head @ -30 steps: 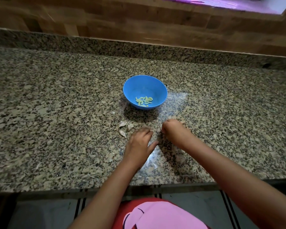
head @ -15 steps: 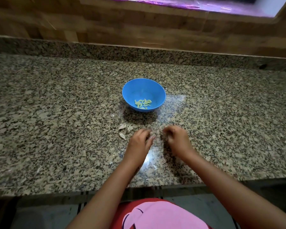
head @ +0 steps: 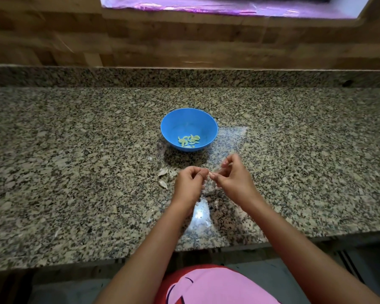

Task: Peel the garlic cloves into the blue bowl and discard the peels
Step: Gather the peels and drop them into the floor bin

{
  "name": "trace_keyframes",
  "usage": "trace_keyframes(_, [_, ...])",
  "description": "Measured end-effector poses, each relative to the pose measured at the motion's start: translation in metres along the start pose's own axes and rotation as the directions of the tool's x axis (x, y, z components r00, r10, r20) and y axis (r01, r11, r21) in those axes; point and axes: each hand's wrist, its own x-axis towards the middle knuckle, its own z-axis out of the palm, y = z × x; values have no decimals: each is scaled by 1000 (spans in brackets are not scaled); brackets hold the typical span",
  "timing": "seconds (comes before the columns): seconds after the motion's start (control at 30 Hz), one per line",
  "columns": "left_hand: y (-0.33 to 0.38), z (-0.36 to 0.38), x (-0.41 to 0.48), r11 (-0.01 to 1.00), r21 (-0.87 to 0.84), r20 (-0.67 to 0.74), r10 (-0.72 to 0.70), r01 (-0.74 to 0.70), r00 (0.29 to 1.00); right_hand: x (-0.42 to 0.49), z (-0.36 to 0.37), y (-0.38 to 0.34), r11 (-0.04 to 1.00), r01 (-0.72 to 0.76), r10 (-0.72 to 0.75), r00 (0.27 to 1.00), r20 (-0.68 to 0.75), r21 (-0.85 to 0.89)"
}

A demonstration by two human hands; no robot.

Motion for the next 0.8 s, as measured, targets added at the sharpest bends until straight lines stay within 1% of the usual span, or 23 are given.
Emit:
trace_keyframes(0.03, [0, 2, 1, 999, -16, -5, -35, 35, 999, -3, 2, -1, 987, 91, -94, 995, -15, -134])
trace_keyframes(0.07, [1, 4, 1, 995, -67, 4, -80, 80, 997, -6, 4, -1, 952, 192, -200, 980, -9, -239])
trace_keyframes(0.1, [3, 5, 1, 987, -116, 17, -111, 112, 994, -8, 6, 0, 905, 284, -295, 955, 13, -316])
trace_keyframes(0.13, [4, 6, 1, 983, -136, 19, -121, 122, 993, -9, 8, 2, 874, 335, -350, 936, 23, -351])
trace_keyframes(0.17, [5, 7, 1, 989, -101, 6, -105, 105, 995, -8, 8, 2, 882, 330, -345, 938, 15, -336])
trace_keyframes(0.23, [5, 8, 1, 999, 23, -49, -46, 47, 998, -4, 8, 3, 936, 257, -271, 962, -27, -242])
trace_keyframes(0.27, [5, 8, 1, 998, 48, -72, -35, 38, 997, -3, 8, 4, 945, 239, -252, 967, -33, -224])
trace_keyframes(0.3, [5, 8, 2, 998, 36, -72, -43, 46, 996, -3, 9, 4, 929, 265, -279, 960, -19, -259])
trace_keyframes(0.37, [6, 7, 0, 996, 8, -15, -87, 87, 996, -5, 9, 8, 885, 328, -336, 941, 36, -332])
trace_keyframes(0.4, [8, 7, 0, 993, 67, 9, -95, 94, 995, -6, 9, 8, 874, 337, -345, 938, 43, -350])
trace_keyframes(0.43, [10, 8, 0, 980, 177, 18, -92, 88, 996, -6, 9, 9, 881, 328, -336, 941, 38, -340])
trace_keyframes(0.47, [10, 8, 1, 953, 295, 21, -82, 73, 996, -6, 10, 10, 883, 321, -329, 944, 36, -342])
trace_keyframes(0.5, [11, 6, 0, 924, 377, 24, -79, 64, 997, -8, 12, 10, 878, 320, -330, 943, 35, -356])
trace_keyframes(0.53, [12, 5, -1, 912, 404, 43, -92, 67, 995, -10, 13, 11, 872, 318, -324, 945, 47, -372])
trace_keyframes(0.57, [10, 3, -2, 924, 376, 83, -107, 68, 991, -12, 14, 13, 887, 296, -296, 954, 55, -354])
trace_keyframes(0.6, [8, 0, -3, 944, 325, 122, -100, 55, 987, -11, 13, 13, 926, 243, -240, 970, 44, -291])
trace_keyframes(0.67, [5, -7, -6, 955, 296, 157, -13, -35, 987, -7, 9, 11, 985, 110, -109, 994, 16, -135])
trace_keyframes(0.73, [1, -9, -8, 933, 333, 128, 95, -133, 987, -3, 5, 9, 999, 34, -33, 999, 25, -41])
trace_keyframes(0.8, [3, -11, -9, 906, 372, 71, 187, -200, 980, -1, 4, 6, 1000, 15, -15, 998, 56, 13])
